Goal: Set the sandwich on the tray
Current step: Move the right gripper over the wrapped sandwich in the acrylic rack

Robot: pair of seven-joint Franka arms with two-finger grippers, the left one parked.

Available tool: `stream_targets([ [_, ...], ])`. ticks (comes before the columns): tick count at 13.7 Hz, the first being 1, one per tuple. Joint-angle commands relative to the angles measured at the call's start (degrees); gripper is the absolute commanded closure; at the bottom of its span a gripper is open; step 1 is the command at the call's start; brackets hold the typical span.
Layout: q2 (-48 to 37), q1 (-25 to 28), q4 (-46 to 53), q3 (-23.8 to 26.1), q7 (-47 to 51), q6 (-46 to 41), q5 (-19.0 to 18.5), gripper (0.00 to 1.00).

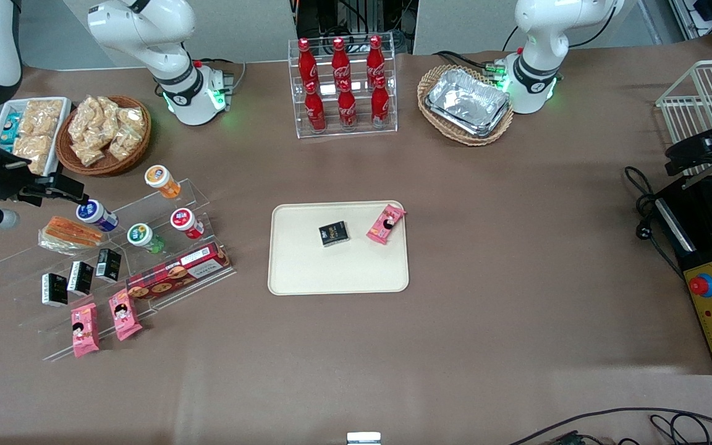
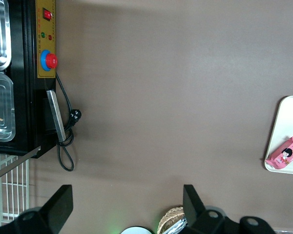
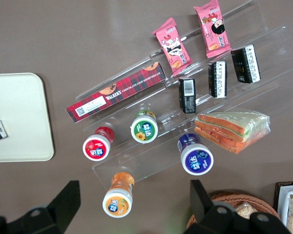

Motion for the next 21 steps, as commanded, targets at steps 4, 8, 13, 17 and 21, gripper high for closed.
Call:
stream_targets([
  [4, 1.0, -0.4, 2.2, 0.2, -0.3, -1.8, 0.3, 0.00],
  [8, 1.0, -0.2, 1.4, -0.8, -0.5, -2.5, 0.3, 0.00],
  [13, 0.2, -0.3, 1.9, -0.9, 0.1, -4.7, 0.5, 0.00],
  [17, -1.0, -0.2, 2.1, -2.3, 3.7, -4.7, 0.5, 0.00],
  [21, -0.7, -0.3, 2.1, -2.3, 16.6, -3.5, -0.1, 0.00],
])
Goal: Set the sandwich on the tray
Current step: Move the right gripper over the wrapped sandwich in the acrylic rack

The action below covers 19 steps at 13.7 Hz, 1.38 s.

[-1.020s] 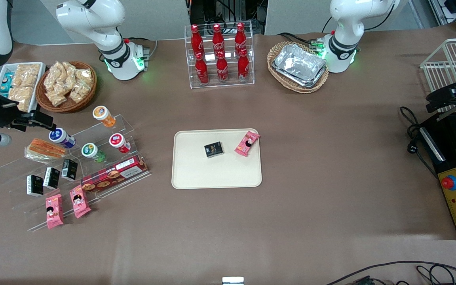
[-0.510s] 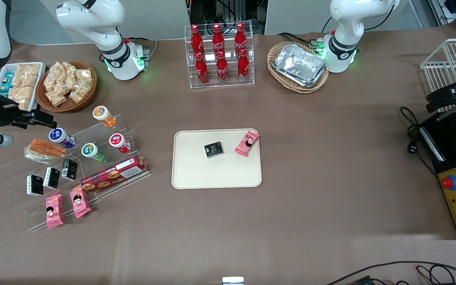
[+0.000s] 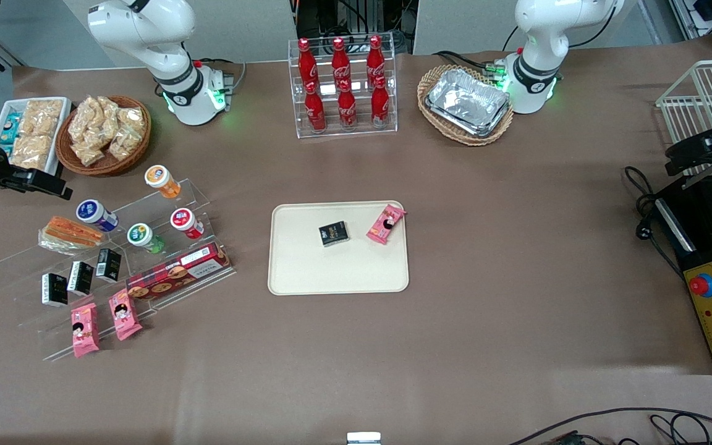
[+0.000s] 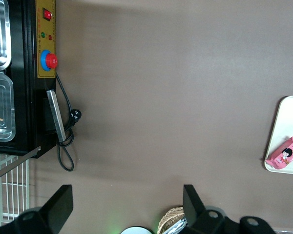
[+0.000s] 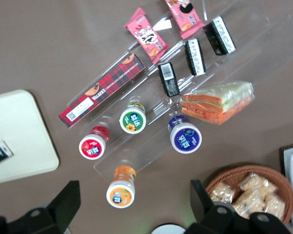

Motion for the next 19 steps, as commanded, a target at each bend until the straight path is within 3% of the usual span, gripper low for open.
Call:
stream_targets([
  [1, 0.3, -0.2, 0.9, 0.0, 8.3, 0.8, -0.2, 0.00],
  [7, 1.6, -4.8, 0.7, -2.7, 24.4, 3.1, -0.2, 0.00],
  [10, 2.2, -5.7, 0.4, -2.7, 37.0, 5.9, 1.2, 0.00],
  [19, 7.3, -5.4, 0.2, -2.7, 50.8, 11.2, 7.6, 0.00],
])
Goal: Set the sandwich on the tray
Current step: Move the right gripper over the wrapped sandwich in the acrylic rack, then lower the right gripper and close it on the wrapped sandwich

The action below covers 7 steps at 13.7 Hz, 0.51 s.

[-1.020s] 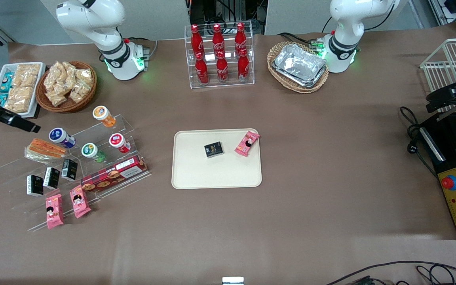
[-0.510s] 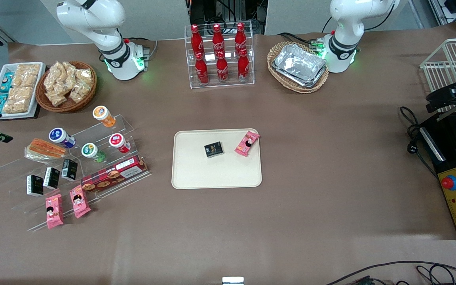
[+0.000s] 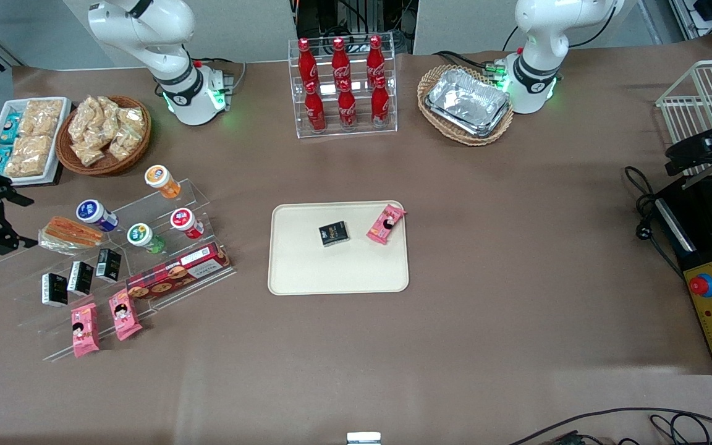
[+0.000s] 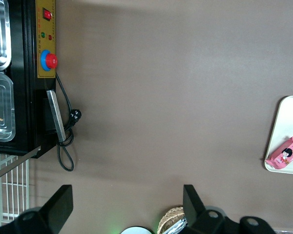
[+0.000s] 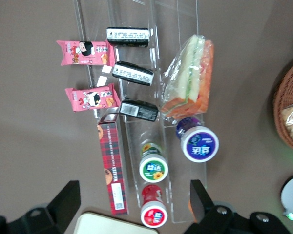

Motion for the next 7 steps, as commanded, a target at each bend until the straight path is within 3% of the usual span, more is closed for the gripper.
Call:
stream_targets([
  [1, 0.6, -0.3, 0.4, -0.1, 3.1, 1.4, 2.1, 0.00],
  [7, 2.4, -2.7, -0.8, -0.9, 3.2, 0.0, 1.6, 0.00],
])
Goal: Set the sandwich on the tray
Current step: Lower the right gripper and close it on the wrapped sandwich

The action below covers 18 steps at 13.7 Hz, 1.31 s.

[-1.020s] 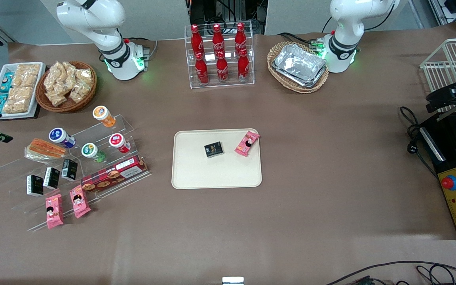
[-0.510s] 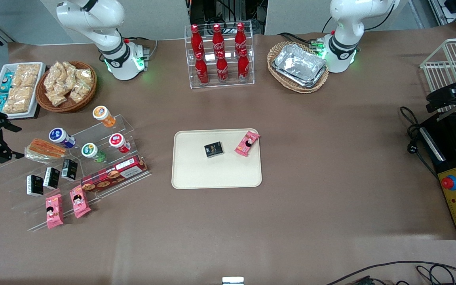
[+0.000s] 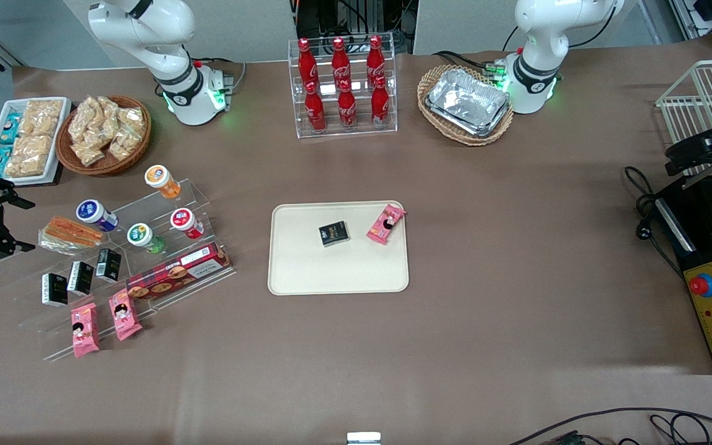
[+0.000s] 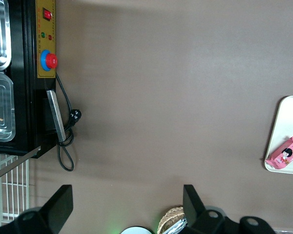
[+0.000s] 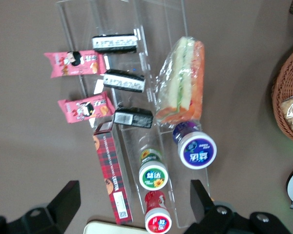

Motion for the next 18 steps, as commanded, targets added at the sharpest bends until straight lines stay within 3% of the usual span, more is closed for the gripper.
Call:
stream_targets([
  [1, 2.5, -1.7, -0.3, -0.2, 0.9, -0.6, 1.0, 0.00],
  [12, 2.6, -3.7, -9.7, -2.1, 3.8, 5.9, -1.3, 0.00],
  [18, 3.2, -3.6, -16.4, -2.1, 3.8, 16.1, -1.2, 0.00],
])
